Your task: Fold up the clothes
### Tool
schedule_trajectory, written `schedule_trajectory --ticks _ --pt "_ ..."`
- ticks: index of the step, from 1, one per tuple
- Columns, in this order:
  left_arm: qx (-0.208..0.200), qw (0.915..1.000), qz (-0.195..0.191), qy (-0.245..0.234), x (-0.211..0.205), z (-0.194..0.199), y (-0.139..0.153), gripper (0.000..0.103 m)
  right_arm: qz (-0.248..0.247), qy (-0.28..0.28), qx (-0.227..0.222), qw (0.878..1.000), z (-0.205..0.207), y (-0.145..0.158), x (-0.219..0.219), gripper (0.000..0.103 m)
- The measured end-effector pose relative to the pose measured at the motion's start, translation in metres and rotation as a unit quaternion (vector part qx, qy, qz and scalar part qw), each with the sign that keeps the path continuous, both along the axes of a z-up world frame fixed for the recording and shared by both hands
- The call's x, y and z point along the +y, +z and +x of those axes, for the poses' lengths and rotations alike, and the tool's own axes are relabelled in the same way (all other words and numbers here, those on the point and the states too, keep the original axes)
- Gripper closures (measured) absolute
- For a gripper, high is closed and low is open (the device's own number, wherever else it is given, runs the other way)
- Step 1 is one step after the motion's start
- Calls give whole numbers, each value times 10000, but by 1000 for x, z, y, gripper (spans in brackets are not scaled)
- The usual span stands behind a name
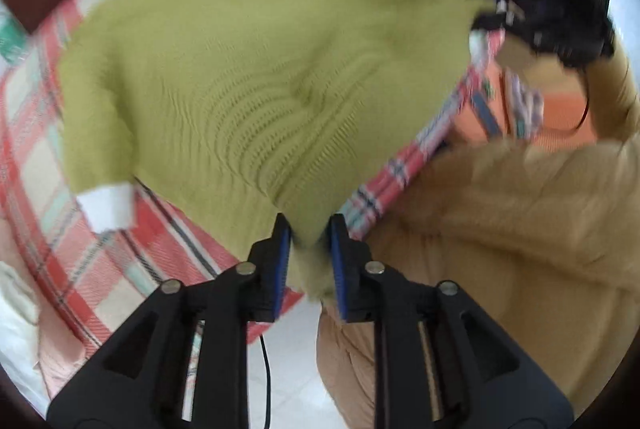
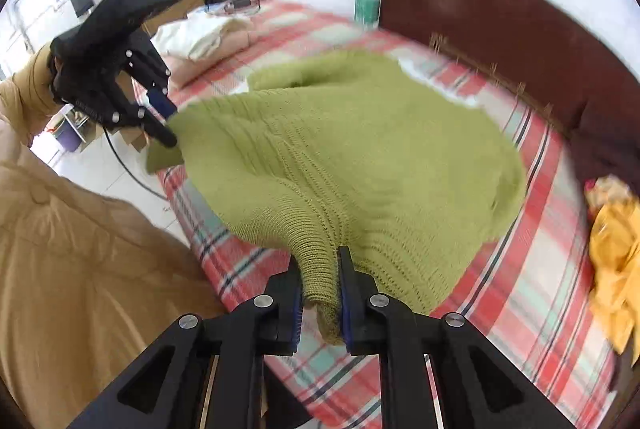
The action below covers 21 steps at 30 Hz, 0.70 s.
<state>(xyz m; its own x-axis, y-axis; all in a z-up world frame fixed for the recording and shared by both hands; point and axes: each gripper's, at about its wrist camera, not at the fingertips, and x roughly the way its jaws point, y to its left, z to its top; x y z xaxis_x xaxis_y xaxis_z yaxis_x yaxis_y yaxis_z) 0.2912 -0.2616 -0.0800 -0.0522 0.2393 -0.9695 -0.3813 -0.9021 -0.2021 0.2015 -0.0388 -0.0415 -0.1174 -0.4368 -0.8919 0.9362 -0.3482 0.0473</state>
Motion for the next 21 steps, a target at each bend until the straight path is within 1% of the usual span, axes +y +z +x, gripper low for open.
schedule_trajectory --ticks 2,3,4,5,7,8,9,10,11,12,13,14,16,18,19,20,21 --pt "-309 9993 -221 -15 0 2 -34 82 375 12 -297 9989 1 -30 -4 81" --pt "-388 9990 -204 82 -6 2 -42 82 542 -6 -459 9975 3 -47 -5 80" --pt "-435 9987 -129 221 -13 2 -47 82 615 -35 -606 9963 3 -59 -5 75" --pt "-482 9982 -53 359 -21 2 -52 82 533 -85 -731 9959 0 -61 -2 75" --pt "-193 9970 126 742 -40 -1 -41 81 368 -183 -979 9943 -5 -64 5 73" --pt "30 9946 200 1020 -52 -3 -33 76 286 -232 -1103 9932 -8 -66 8 67" --pt "271 9904 266 1330 -66 -6 -23 64 144 -288 -1181 9925 -11 -63 12 63" --pt "512 9846 332 1637 -79 -9 -14 57 -98 -355 -1183 9923 -16 -54 15 60" --pt "755 9770 344 1962 -93 -12 -6 46 -340 -421 -1185 9915 -21 -44 18 60" --pt "996 9677 333 2292 -107 -15 0 41 -538 -469 -1162 9907 -25 -36 20 60" --pt "1149 9598 278 2544 -117 -18 4 41 -645 -489 -1098 9907 -27 -32 19 57" --pt "1258 9525 151 2769 -125 -23 5 41 -718 -517 -1031 9907 -28 -30 17 52" --pt "1425 9410 -162 3066 -137 -36 6 41 -790 -576 -928 9909 -31 -31 9 44" --pt "1536 9372 -362 3112 -139 -48 1 40 -846 -643 -869 9905 -36 -35 -1 44" --pt "1569 9354 -452 3137 -141 -59 -1 40 -925 -702 -911 9890 -43 -38 -3 44" --pt "1568 9343 -472 3167 -146 -69 -4 40 -1024 -801 -943 9870 -52 -41 -4 44" --pt "1529 9342 -402 3197 -150 -81 -7 37 -1116 -951 -926 9848 -62 -40 -5 44"
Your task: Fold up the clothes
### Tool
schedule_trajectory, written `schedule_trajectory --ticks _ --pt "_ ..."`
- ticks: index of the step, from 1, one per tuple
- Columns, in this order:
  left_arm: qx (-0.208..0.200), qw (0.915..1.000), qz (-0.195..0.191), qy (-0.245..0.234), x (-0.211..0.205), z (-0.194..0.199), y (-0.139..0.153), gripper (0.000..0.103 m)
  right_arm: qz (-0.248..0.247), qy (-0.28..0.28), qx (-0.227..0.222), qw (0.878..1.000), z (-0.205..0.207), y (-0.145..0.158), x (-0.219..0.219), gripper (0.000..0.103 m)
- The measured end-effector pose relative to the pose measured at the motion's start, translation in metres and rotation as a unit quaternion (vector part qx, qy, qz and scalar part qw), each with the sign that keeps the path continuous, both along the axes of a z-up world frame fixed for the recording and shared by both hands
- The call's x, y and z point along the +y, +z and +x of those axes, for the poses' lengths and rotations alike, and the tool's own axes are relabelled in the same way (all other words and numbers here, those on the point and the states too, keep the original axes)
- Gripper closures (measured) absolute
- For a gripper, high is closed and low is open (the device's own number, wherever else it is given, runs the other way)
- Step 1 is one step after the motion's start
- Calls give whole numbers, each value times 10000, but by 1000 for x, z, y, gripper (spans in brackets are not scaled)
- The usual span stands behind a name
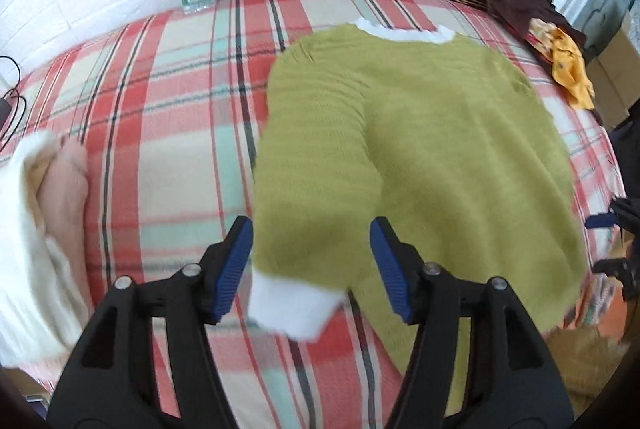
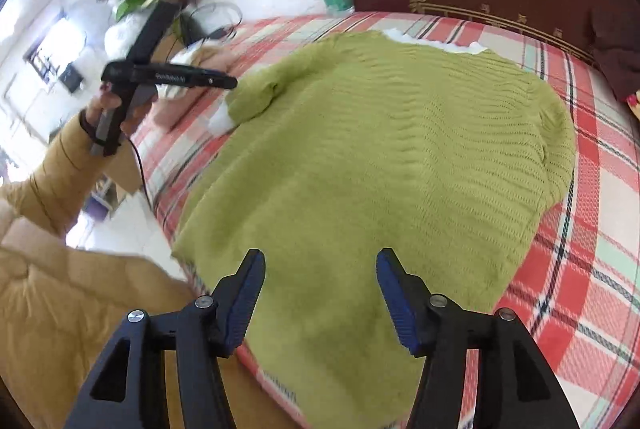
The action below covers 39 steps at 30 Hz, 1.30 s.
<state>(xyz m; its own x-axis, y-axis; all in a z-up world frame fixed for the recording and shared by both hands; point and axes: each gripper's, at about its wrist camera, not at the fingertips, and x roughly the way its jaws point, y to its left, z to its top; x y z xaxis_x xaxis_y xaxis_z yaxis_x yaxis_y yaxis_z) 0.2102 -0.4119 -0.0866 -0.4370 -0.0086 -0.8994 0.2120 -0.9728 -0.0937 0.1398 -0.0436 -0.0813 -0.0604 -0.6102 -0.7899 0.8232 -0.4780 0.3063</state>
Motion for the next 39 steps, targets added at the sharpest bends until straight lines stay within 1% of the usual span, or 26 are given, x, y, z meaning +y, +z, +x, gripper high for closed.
schedule_trajectory --ticks 2,4,7,8,10,11,12,14,16,18,19,20,21,23,25,27,28,30,31,32,34,35,36,37,38,39 --pt "-92 9999 77 -33 -4 -24 -9 32 -128 -399 91 9991 -18 6 2 44" --pt "-303 9995 0 -113 -9 -46 -22 30 -310 -994 191 9944 -45 10 19 44" --pt "-580 9981 98 -174 -10 -75 -45 30 -336 -2039 159 9783 -96 4 51 44" --pt "-622 9979 89 -160 -10 -79 -50 30 -300 -2273 107 9733 -108 -1 59 44" --pt "-564 9982 -157 -147 -8 -83 -55 36 -270 -2609 -55 9650 -133 -14 75 44" --pt "-510 9983 -249 -145 -6 -83 -55 46 -279 -2657 -122 9636 -140 -20 79 44" --pt "-463 9983 -306 -154 -5 -84 -54 60 -280 -2686 -170 9627 -146 -26 82 44" --pt "-453 9980 -399 -163 -2 -86 -51 77 -187 -2556 -251 9663 -156 -38 73 44" --pt "-479 9974 -514 -147 0 -89 -50 82 -20 -2334 -288 9719 -161 -49 60 44" --pt "-496 9971 -571 -119 2 -92 -48 85 54 -2113 -217 9772 -163 -56 48 42" --pt "-494 9971 -563 -97 1 -94 -46 86 51 -1988 -197 9798 -163 -56 42 57" --pt "-482 9972 -562 -57 -2 -97 -45 86 53 -1850 -261 9824 -164 -57 37 85" --pt "-466 9973 -561 -9 -5 -101 -44 86 130 -1723 -239 9847 -164 -57 31 92" --pt "-444 9977 -507 92 -11 -103 -42 86 529 -1508 139 9870 -161 -52 19 92" --pt "-374 9975 -578 169 -13 -105 -37 86 910 -1325 718 9844 -158 -38 12 93" --pt "-243 9969 -710 222 -13 -106 -29 86 1245 -1287 1394 9739 -159 -19 9 94" --pt "-204 9970 -709 245 -15 -107 -27 86 1420 -1353 1692 9659 -165 -9 9 96" --pt "-148 9974 -648 285 -18 -110 -22 86 1704 -1514 2091 9510 -178 5 12 96" --pt "-129 9971 -689 308 -19 -110 -21 86 1831 -1581 2258 9436 -184 11 14 96" --pt "-128 9968 -726 307 -19 -110 -21 86 1926 -1635 2357 9384 -190 16 16 96" --pt "-115 9972 -660 334 -21 -109 -22 86 1977 -1722 2318 9368 -199 15 23 95" --pt "-85 9976 -592 339 -23 -109 -21 86 2093 -1769 2372 9320 -202 12 26 95" --pt "-54 9981 -522 329 -24 -109 -19 86 2347 -1796 2454 9233 -205 5 27 95" --pt "-17 9985 -435 341 -27 -109 -18 86 2560 -1793 2372 9198 -209 -3 28 86" --pt "22 9988 -341 362 -30 -108 -16 85 2708 -1789 2184 9203 -213 -11 30 67" --pt "79 9991 -191 377 -34 -106 -12 83 2670 -1825 1903 9269 -215 -16 34 61"
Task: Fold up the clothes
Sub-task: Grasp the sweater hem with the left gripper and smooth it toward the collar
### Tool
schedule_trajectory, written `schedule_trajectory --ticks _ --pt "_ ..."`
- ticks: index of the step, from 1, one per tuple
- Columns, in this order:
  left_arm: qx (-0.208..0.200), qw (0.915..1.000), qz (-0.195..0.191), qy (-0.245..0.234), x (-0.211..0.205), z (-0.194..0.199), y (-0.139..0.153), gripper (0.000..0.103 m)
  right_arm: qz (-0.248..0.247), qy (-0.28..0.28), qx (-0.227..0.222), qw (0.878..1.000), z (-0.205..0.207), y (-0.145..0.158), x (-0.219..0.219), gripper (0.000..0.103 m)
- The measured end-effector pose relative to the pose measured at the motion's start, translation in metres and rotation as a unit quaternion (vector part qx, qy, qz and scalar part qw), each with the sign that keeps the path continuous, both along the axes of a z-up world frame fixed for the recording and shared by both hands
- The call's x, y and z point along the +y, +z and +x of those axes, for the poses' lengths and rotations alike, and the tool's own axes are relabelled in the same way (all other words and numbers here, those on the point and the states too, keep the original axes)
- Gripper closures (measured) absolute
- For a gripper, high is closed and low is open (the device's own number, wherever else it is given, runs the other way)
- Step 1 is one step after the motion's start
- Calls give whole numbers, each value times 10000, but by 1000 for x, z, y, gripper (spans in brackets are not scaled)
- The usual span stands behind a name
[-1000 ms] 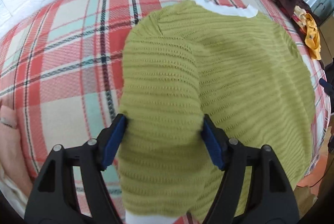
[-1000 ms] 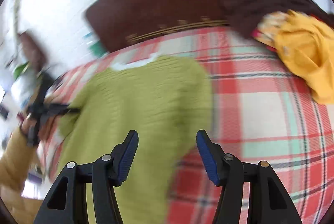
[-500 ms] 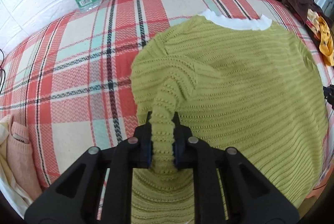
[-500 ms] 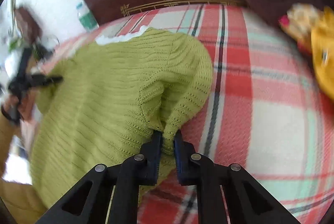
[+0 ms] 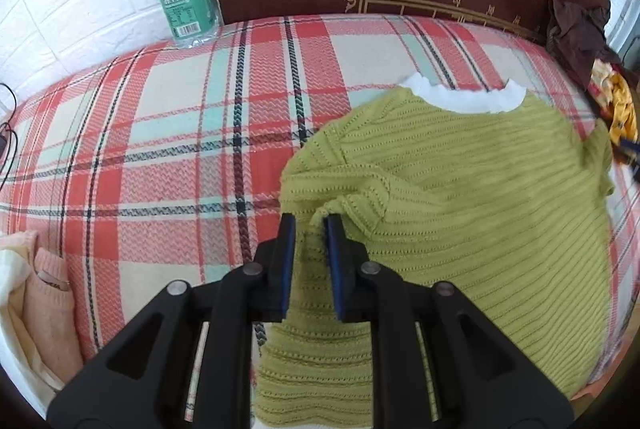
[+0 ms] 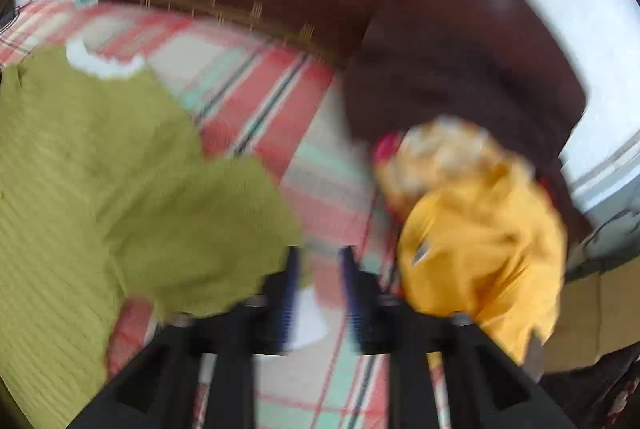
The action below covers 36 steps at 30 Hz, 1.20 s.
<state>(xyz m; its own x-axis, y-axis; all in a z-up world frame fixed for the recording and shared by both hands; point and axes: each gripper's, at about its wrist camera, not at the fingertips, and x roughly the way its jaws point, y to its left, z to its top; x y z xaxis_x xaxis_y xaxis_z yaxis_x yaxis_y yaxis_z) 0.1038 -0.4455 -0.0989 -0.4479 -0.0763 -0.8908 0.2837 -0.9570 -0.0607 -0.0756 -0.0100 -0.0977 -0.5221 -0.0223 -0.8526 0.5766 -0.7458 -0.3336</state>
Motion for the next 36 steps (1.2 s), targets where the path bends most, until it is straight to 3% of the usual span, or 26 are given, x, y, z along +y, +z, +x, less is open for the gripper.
schedule_trajectory --ticks 2,5,7,8,10,14,19,20,21,22,23,24,27,29,32,34,35,36 --pt "300 9993 231 66 -8 6 14 75 -432 -156 -100 9989 2 4 11 60" --pt "698 9973 29 213 -17 9 37 44 -1191 -85 135 9928 10 33 14 58" --pt "689 9976 27 66 -20 -1 41 33 -1958 188 30 9805 10 53 8 49" --pt "603 9981 84 -53 -21 -8 39 32 -2189 376 -133 9749 7 55 -2 38" --pt "413 9989 -71 -210 -17 -24 27 32 -2405 786 -465 9663 0 50 -28 30" --pt "-49 9974 -484 -525 -3 -58 -7 32 -2122 1270 -918 9646 -23 11 -90 28" --pt "-420 9925 -313 -1108 11 -71 -39 32 -1782 1508 -1210 9648 -42 -29 -128 25" --pt "-353 9913 -415 -1200 15 -70 -40 33 -1729 1569 -1216 9647 -44 -33 -131 25" --pt "-279 9902 -448 -1297 18 -69 -40 46 -1674 1624 -1230 9646 -43 -33 -131 28" --pt "-248 9894 -360 -1386 21 -69 -38 56 -1618 1679 -1245 9644 -42 -33 -130 50" --pt "-248 9889 -345 -1421 24 -68 -36 75 -1565 1724 -1269 9642 -42 -32 -130 84" --pt "-273 9882 -466 -1433 29 -68 -34 86 -1515 1751 -1311 9640 -42 -30 -129 94" --pt "-220 9869 -792 -1388 39 -70 -26 92 -1279 1823 -1010 9696 -37 -20 -129 99" --pt "48 9875 -956 -1255 42 -73 -11 92 -1305 1686 -730 9743 -40 -8 -125 101" --pt "339 9905 -794 -1070 40 -81 11 93 -1386 1495 -409 9781 -45 8 -120 100" --pt "286 9906 -774 -1091 43 -84 10 93 -1649 1448 -673 9733 -51 11 -120 93" --pt "238 9905 -773 -1114 45 -86 9 93 -1776 1475 -824 9695 -53 10 -121 74" --pt "154 9895 -825 -1176 45 -87 5 93 -1854 1577 -938 9654 -53 7 -124 64"
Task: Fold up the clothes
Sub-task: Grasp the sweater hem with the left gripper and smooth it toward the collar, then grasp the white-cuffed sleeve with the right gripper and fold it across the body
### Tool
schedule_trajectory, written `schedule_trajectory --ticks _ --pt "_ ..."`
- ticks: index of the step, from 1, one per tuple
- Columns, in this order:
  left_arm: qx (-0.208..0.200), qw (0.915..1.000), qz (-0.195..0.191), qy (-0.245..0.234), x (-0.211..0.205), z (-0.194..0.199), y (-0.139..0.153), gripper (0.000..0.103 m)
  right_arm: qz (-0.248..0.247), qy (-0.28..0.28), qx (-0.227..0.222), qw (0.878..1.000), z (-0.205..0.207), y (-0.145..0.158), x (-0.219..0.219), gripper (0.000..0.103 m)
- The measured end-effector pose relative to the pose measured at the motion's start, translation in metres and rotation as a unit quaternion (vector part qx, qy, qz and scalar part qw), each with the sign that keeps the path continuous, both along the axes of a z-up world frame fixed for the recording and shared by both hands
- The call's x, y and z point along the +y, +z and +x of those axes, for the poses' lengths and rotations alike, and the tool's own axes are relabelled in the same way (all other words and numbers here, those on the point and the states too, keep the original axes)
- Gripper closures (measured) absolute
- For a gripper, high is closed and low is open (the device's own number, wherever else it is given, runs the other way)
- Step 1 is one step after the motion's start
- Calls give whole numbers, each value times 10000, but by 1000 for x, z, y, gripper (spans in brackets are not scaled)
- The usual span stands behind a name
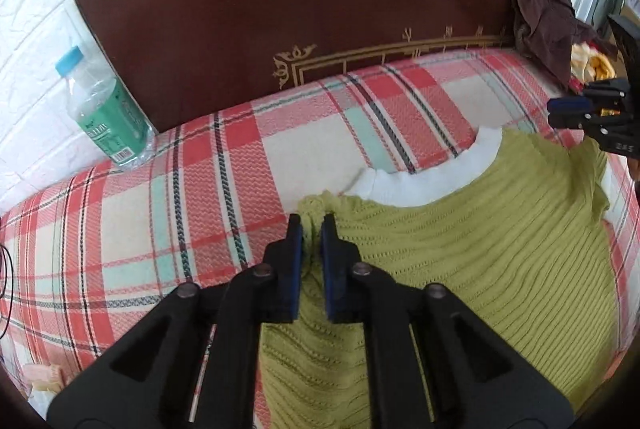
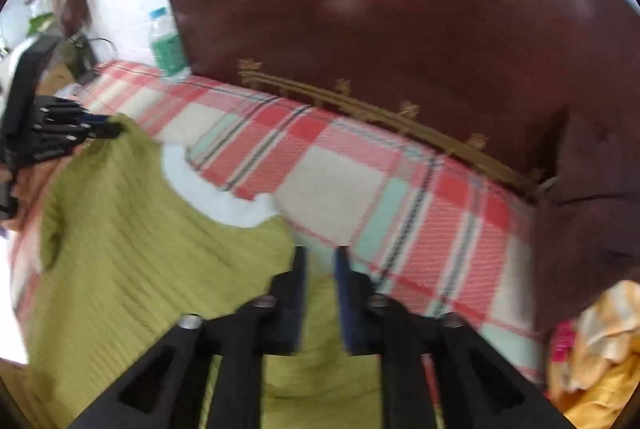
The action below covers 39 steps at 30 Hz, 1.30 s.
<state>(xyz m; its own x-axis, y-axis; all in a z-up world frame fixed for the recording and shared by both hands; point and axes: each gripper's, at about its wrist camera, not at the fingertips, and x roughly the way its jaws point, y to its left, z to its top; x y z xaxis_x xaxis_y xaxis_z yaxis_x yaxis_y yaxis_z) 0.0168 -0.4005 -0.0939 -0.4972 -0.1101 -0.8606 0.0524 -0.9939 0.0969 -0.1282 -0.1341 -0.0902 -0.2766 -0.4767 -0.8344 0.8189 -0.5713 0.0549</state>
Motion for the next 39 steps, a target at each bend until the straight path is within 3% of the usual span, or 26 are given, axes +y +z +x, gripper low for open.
schedule_trajectory --ticks 1,4,5,6,7,9,10,11,13,14,16,21,25,27,30,32,33,34,35,36,37,39 --pt "-75 10000 -13 -39 -1 0 -3 92 5 84 23 10000 1 -3 -4 50" --pt "-236 9997 111 -40 -7 1 -9 79 168 385 12 9991 2 -19 -25 45" --pt "-239 9995 226 29 -13 2 -9 59 252 468 9 9986 3 -25 -32 43" --pt "-210 9991 364 66 -17 2 -7 33 331 551 -4 9979 3 -30 -39 43" --pt "-149 9986 503 57 -20 2 -5 23 402 625 -27 9972 3 -36 -44 43" --pt "-47 9984 552 -61 -17 0 -4 20 492 762 -16 9959 7 -42 -50 44" --pt "-81 9985 515 -146 -13 -1 -6 20 451 839 -2 9955 9 -42 -49 56" --pt "-222 9986 427 -232 -8 -4 -13 21 428 895 -70 9950 10 -42 -48 72" --pt "-683 9965 270 -402 3 -11 -34 62 478 1038 -129 9934 14 -40 -48 91" --pt "-783 9958 202 -431 6 -12 -40 92 522 1108 -83 9924 18 -38 -47 92" --pt "-764 9962 120 -403 10 -12 -40 93 587 1086 64 9923 21 -32 -46 93" --pt "-264 9995 110 -156 10 -11 -12 99 407 706 645 9946 17 -8 -46 95" --pt "139 9995 -33 297 -1 -18 6 100 318 386 1102 9926 8 7 -55 95" --pt "214 9986 107 479 -9 -21 5 100 268 162 1094 9935 -2 6 -58 95" --pt "58 9983 257 529 -19 -25 -13 99 680 -13 1250 9898 -9 -15 -66 95" --pt "-124 9966 535 622 -30 -17 -22 98 864 -53 1029 9909 -12 -31 -68 88" --pt "-214 9941 852 635 -38 -10 -25 93 874 -94 983 9913 -12 -36 -67 85" --pt "-271 9912 1139 625 -46 -3 -27 86 749 -183 995 9920 -12 -32 -62 65" --pt "-290 9891 1298 629 -53 5 -27 59 589 -296 917 9936 -13 -26 -55 50" --pt "-248 9889 1308 662 -58 14 -26 24 365 -408 837 9950 -12 -18 -45 50" --pt "-184 9893 1265 704 -63 24 -25 15 169 -496 775 9956 -11 -9 -36 50" --pt "-186 9888 1326 651 -69 40 -27 12 -105 -565 678 9960 -2 5 -17 46"
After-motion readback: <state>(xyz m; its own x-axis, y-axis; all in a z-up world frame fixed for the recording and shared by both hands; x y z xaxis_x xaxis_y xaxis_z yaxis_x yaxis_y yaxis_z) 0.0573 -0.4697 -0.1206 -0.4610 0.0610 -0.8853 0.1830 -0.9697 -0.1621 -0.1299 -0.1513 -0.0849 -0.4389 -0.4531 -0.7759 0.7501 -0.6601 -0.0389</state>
